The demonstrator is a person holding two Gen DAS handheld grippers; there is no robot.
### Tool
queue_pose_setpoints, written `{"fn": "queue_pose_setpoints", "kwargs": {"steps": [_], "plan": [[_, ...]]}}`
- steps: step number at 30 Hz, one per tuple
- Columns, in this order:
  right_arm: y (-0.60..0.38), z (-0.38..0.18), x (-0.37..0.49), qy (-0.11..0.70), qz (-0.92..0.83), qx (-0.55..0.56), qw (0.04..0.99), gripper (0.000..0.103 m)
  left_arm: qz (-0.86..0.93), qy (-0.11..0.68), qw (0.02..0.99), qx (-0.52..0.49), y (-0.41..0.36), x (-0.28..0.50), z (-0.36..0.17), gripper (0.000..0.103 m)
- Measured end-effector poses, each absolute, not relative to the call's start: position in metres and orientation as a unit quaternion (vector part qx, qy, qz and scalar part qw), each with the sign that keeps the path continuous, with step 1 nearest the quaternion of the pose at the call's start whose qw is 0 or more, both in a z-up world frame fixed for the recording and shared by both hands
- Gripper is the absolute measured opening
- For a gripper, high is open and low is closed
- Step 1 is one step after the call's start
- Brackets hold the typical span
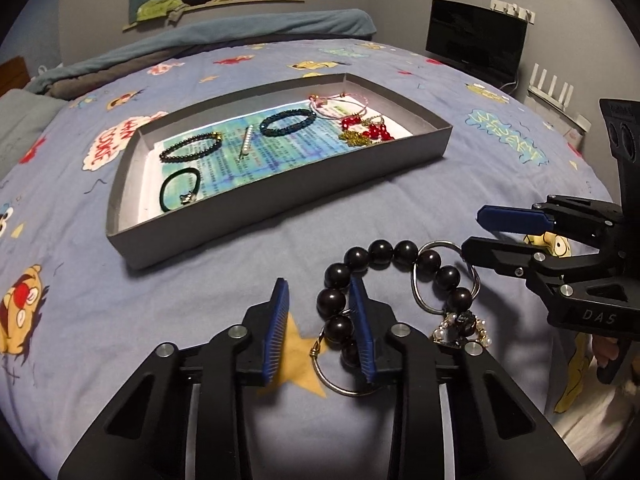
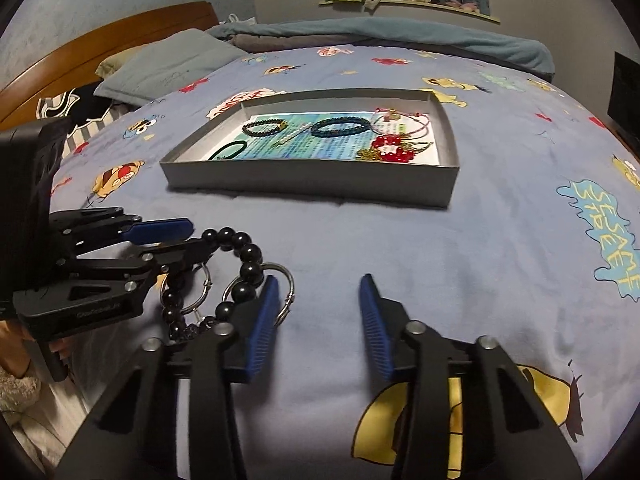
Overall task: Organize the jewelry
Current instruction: 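Grasp the large black bead bracelet with left tool while right tool grasps a silver hoop, then carry the black bead bracelet and silver hoop into the grey box and open both tools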
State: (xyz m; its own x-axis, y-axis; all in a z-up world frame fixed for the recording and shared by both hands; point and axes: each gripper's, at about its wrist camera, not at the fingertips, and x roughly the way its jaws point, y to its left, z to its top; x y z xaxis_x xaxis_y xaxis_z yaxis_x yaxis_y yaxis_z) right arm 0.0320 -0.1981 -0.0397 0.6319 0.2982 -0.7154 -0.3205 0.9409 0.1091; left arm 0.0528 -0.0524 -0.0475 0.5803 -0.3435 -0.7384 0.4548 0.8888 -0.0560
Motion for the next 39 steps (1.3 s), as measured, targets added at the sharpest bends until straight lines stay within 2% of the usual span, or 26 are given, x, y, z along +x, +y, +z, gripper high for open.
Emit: {"fn": "queue_pose_setpoints", "kwargs": {"steps": [1, 4, 12, 20, 22, 27, 39], "plan": [[-0.197, -0.041, 0.032, 0.396, 0.172, -0.017, 0.902, 0.032, -0.226, 0.4, 0.886, 0.07, -0.053, 0.053, -0.048, 0.031], [-0.194, -0.043, 0.034, 0.402, 0.177, -0.021, 0.898, 0.026, -0.228, 0.401, 0.884, 0.073, -0.056, 0.056, -0.051, 0.031], [-0.183, -0.052, 0.04, 0.415, 0.186, -0.045, 0.89, 0.024, -0.236, 0.407, 0.879, 0.076, -0.061, 0.066, -0.059, 0.031], [-0.175, -0.059, 0.042, 0.421, 0.199, -0.066, 0.883, 0.015, -0.24, 0.401, 0.88, 0.089, -0.063, 0.063, -0.059, 0.023], [-0.174, -0.059, 0.042, 0.421, 0.201, -0.065, 0.882, 0.01, -0.239, 0.396, 0.882, 0.094, -0.065, 0.062, -0.059, 0.018], [-0.176, -0.057, 0.043, 0.417, 0.203, -0.048, 0.885, 0.005, -0.236, 0.379, 0.888, 0.11, -0.068, 0.057, -0.056, 0.018], [-0.181, -0.035, 0.032, 0.353, 0.176, -0.061, 0.917, 0.004, -0.229, 0.309, 0.918, 0.098, -0.057, 0.034, -0.02, 0.015]]}}
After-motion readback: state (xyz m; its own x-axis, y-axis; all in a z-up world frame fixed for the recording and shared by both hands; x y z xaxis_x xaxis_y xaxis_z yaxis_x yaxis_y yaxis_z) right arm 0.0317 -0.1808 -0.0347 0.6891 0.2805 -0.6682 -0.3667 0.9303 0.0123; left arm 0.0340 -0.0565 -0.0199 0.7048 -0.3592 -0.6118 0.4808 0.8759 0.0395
